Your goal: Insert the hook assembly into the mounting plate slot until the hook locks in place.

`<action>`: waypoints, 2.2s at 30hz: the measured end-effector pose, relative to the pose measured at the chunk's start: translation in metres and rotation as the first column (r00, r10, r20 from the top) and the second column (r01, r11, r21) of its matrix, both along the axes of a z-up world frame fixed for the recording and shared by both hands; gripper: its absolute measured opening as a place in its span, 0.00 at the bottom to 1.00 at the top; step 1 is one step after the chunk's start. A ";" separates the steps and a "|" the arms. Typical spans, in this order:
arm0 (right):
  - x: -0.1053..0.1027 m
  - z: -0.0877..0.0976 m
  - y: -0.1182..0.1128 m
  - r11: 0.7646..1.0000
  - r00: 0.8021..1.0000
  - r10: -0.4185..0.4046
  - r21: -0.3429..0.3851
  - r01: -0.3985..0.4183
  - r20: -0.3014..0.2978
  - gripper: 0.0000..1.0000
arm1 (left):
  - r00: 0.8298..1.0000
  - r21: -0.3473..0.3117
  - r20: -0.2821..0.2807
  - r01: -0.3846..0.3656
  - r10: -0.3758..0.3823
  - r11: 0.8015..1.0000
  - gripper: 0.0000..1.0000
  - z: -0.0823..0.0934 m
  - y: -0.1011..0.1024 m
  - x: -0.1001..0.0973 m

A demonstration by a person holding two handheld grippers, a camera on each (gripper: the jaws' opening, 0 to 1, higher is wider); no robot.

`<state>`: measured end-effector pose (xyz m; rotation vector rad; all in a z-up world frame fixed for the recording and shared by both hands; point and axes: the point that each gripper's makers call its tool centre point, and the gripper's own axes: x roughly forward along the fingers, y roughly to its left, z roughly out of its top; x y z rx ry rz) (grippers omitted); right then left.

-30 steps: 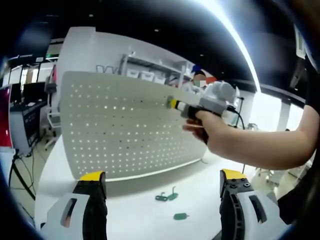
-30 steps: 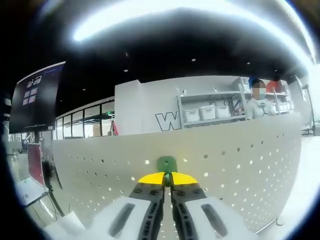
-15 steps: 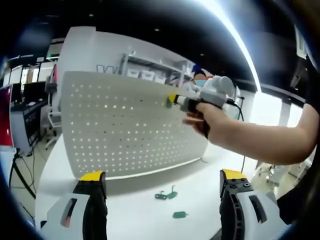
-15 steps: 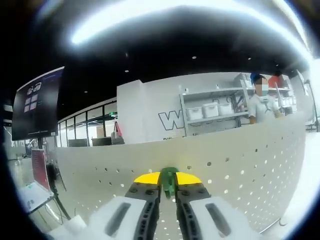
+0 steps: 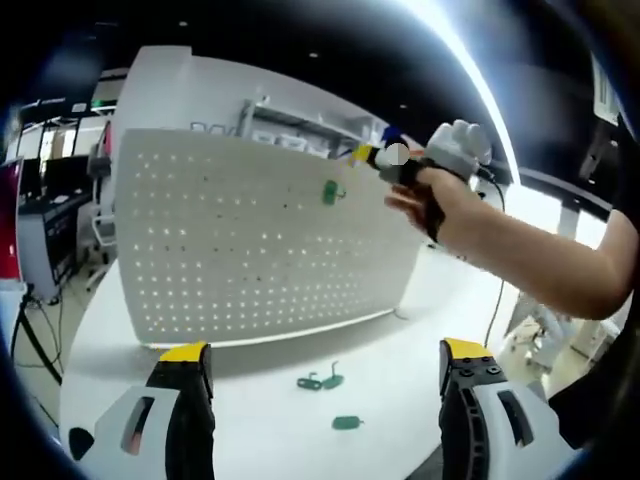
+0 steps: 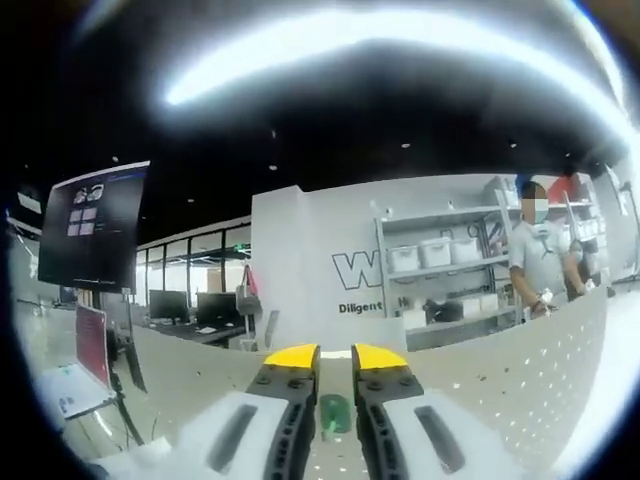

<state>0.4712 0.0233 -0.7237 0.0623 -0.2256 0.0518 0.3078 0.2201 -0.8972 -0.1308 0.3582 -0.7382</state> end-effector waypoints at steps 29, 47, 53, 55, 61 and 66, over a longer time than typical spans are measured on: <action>-0.091 -0.115 -0.026 0.985 0.953 0.133 -0.073 -0.158 -0.272 0.17 | 0.997 0.040 -0.075 0.022 -0.019 0.999 0.94 -0.026 -0.002 -0.024; -0.137 -0.201 -0.022 0.977 0.871 0.153 -0.062 -0.204 -0.467 0.19 | 0.995 0.056 -0.098 0.023 -0.018 0.998 0.93 -0.034 -0.003 -0.026; -0.148 -0.213 -0.024 0.979 0.861 0.156 -0.040 -0.200 -0.484 0.19 | 0.994 0.063 -0.107 0.021 -0.015 0.998 0.92 -0.037 -0.001 -0.026; -0.152 -0.218 -0.022 0.979 0.855 0.160 -0.034 -0.203 -0.494 0.19 | 0.994 0.062 -0.109 0.019 -0.012 0.998 0.92 -0.038 0.000 -0.026; -0.162 -0.236 -0.014 0.975 0.828 0.177 -0.022 -0.223 -0.533 0.19 | 0.993 0.069 -0.115 0.020 -0.012 0.997 0.92 -0.041 -0.001 -0.027; -0.171 -0.251 -0.007 0.969 0.800 0.194 -0.015 -0.245 -0.567 0.19 | 0.993 0.073 -0.122 0.020 -0.011 0.997 0.92 -0.044 -0.001 -0.029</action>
